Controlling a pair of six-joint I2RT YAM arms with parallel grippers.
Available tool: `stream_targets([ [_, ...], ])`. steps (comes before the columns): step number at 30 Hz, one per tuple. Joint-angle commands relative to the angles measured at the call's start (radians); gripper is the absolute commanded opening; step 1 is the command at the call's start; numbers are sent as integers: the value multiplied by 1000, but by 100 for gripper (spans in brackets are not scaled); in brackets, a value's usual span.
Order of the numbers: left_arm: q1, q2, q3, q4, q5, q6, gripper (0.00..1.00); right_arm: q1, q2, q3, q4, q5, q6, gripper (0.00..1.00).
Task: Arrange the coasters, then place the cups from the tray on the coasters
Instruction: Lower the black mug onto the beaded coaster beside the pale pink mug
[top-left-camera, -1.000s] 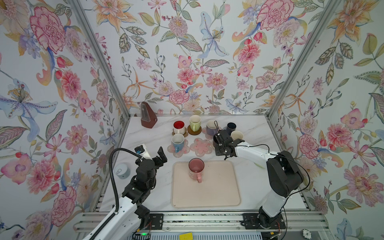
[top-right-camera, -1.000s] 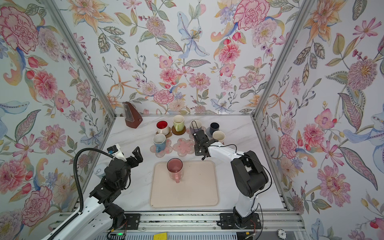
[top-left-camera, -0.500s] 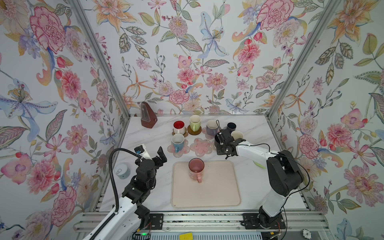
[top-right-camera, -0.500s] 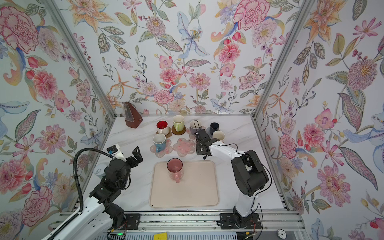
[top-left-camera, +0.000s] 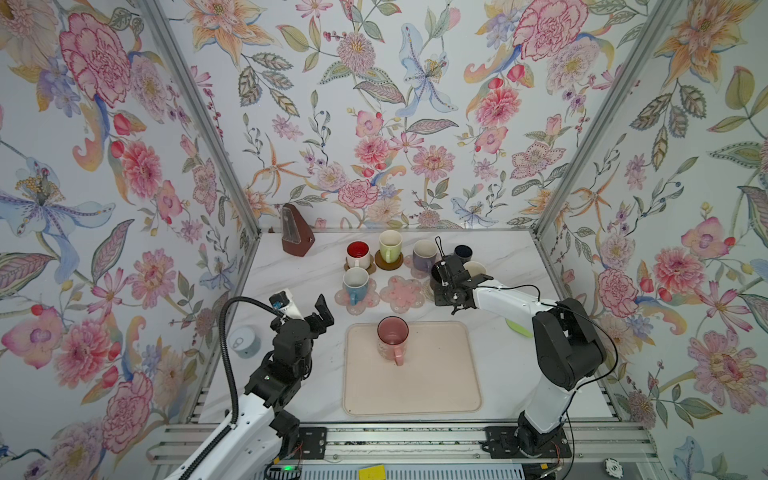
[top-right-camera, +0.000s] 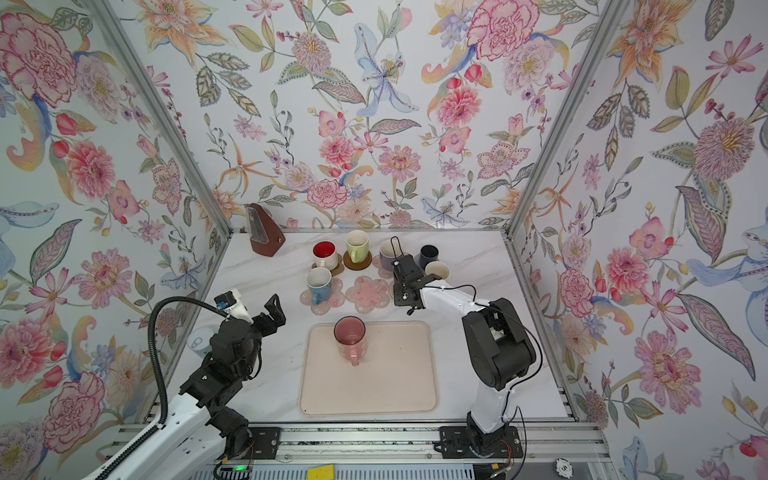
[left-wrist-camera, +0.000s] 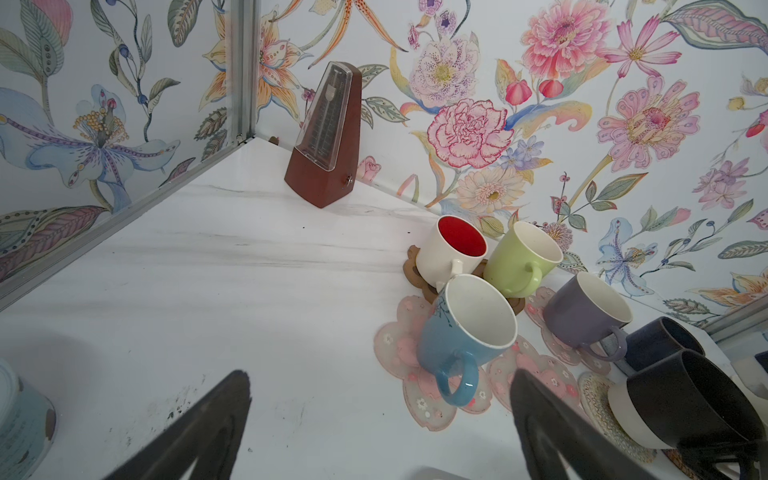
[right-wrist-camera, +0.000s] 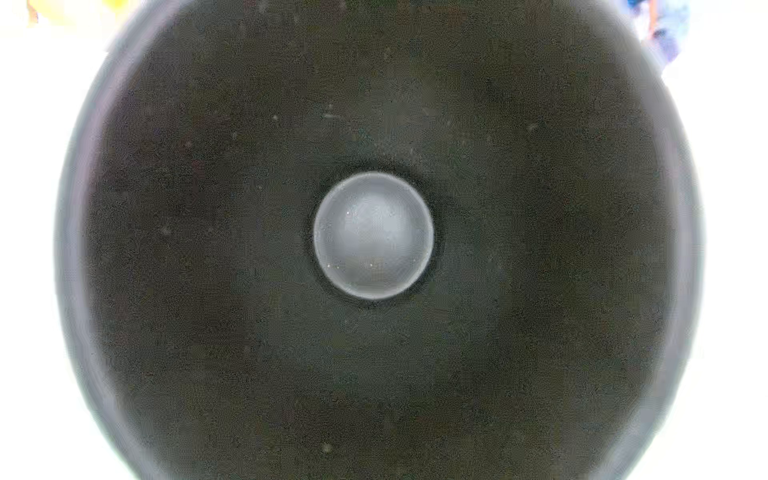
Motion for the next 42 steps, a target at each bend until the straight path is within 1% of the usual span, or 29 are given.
stream_targets([
  [1, 0, -2, -15, -6, -22, -3, 99, 2, 4, 43, 66, 1, -7, 0],
  [32, 8, -10, -31, 2, -23, -6, 99, 7, 31, 33, 47, -12, 8, 0],
  [35, 7, -9, -31, 2, -23, -4, 99, 7, 25, 31, 47, -13, 8, 9],
  [39, 7, -10, -31, 2, -23, -6, 99, 7, 4, 25, 52, -17, 10, 28],
  [42, 10, -8, -33, 4, -22, -6, 99, 7, -14, 22, 56, -24, 11, 38],
])
